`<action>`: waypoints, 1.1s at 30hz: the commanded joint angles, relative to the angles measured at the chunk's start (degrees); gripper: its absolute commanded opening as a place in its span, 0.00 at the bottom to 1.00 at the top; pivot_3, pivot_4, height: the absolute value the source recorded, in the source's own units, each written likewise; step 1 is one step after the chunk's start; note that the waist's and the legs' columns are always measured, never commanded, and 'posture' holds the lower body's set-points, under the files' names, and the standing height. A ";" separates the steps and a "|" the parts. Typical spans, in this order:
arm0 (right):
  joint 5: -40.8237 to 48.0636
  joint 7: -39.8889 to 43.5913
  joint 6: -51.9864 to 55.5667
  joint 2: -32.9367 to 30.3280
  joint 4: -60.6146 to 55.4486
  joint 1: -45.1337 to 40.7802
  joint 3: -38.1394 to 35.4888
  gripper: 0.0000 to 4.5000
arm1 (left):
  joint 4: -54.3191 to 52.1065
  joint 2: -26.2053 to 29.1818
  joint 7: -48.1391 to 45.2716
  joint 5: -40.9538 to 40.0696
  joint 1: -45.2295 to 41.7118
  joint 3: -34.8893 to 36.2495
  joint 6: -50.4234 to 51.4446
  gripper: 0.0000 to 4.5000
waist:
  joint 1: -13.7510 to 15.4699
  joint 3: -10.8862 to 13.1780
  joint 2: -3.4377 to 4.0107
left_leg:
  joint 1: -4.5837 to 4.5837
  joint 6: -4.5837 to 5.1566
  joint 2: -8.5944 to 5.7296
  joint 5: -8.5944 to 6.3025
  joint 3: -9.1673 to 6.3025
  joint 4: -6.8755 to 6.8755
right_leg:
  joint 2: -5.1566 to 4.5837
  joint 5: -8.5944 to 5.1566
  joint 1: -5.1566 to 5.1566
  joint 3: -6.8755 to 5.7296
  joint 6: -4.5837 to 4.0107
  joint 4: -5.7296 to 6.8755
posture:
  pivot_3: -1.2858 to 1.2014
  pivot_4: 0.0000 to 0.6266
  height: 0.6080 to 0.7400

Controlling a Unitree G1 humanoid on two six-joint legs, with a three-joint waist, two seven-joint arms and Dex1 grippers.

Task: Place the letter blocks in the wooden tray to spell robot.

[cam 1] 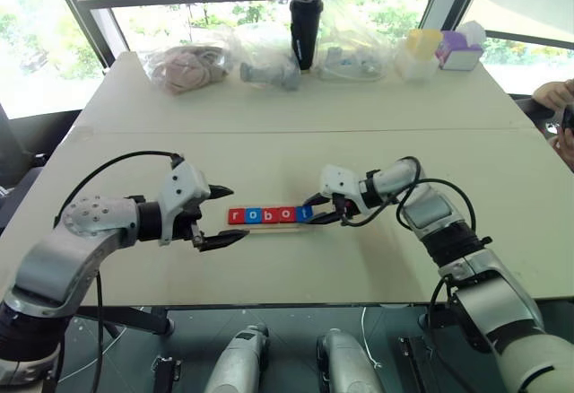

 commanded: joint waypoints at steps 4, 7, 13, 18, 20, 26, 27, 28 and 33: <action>0.05 -0.47 1.05 0.84 -2.33 0.20 -0.03 0.26 | -0.32 -0.03 -0.15 0.25 -0.42 0.58 -1.21 1.00 | 0.01 0.00 0.00 | 0.00 0.00 0.00 0.00 0.00 0.00 | 0.00 0.00 0.00 0.00 0.00 0.00 | 0.52 0.24 1.00; -0.12 -0.79 1.23 1.00 -2.08 0.27 -0.12 0.26 | -0.16 -0.20 -0.14 0.36 -0.42 0.49 -1.47 1.00 | -0.01 0.00 0.00 | 0.00 0.00 0.00 0.00 0.00 0.00 | 0.00 0.00 0.00 0.00 0.00 0.00 | 0.52 0.24 1.00; 0.54 -1.06 2.40 1.30 -1.75 -0.12 -0.75 0.49 | 0.10 -0.49 -0.08 0.76 -0.26 0.33 -1.81 1.00 | 0.00 0.00 0.00 | 0.01 0.00 0.00 0.00 0.00 0.00 | 0.01 0.00 0.00 0.00 0.00 0.01 | 0.52 0.24 1.00; 4.48 -2.17 7.76 2.84 -2.23 -2.62 -4.72 0.79 | 0.40 -0.72 -0.10 1.14 -0.27 0.31 -1.98 1.00 | -0.03 0.00 0.00 | 0.01 0.00 0.00 0.00 0.00 0.00 | 0.01 0.00 0.00 0.00 0.00 0.02 | 0.52 0.24 1.00; 6.07 -2.50 9.78 2.92 -2.75 -3.30 -6.25 0.79 | 0.56 -0.69 -0.13 1.20 -0.26 0.32 -2.15 1.00 | -0.01 0.00 0.00 | 0.01 0.00 0.00 0.00 0.00 0.00 | 0.00 0.01 0.00 0.01 0.00 0.03 | 0.52 0.24 1.00; 12.29 -7.34 18.62 0.14 -13.00 -0.89 -14.55 0.79 | 1.11 -0.84 0.52 0.07 0.08 2.37 -1.61 1.00 | 0.22 0.00 0.00 | 0.00 -0.01 -0.01 0.00 0.00 0.00 | -0.03 0.00 -0.01 0.01 0.00 0.02 | 0.52 0.24 1.00; 13.10 -7.89 20.20 -0.51 -15.17 -0.02 -15.31 0.79 | 1.13 -0.85 0.59 -0.40 0.25 2.84 -1.21 1.00 | 0.27 0.00 0.00 | 0.00 -0.01 -0.01 0.00 -0.01 0.00 | -0.04 0.00 -0.01 0.02 0.00 0.02 | 0.52 0.24 1.00; 13.72 -8.29 21.62 -1.47 -17.73 1.27 -15.85 0.79 | 1.12 -0.77 0.59 -1.09 0.62 3.44 -0.59 1.00 | 0.25 0.00 0.00 | -0.01 -0.01 -0.01 0.00 -0.02 0.00 | -0.05 0.00 -0.01 0.03 0.00 0.01 | 0.52 0.24 1.00; 18.61 -12.39 33.34 -9.54 -39.96 16.63 -22.40 0.79 | -0.45 1.66 0.07 -5.25 9.08 10.60 4.50 1.00 | 0.22 -0.01 0.00 | -0.09 0.00 -0.01 -0.01 -0.02 -0.12 | -0.12 -0.02 -0.11 0.06 -0.02 -0.01 | 0.52 0.24 1.00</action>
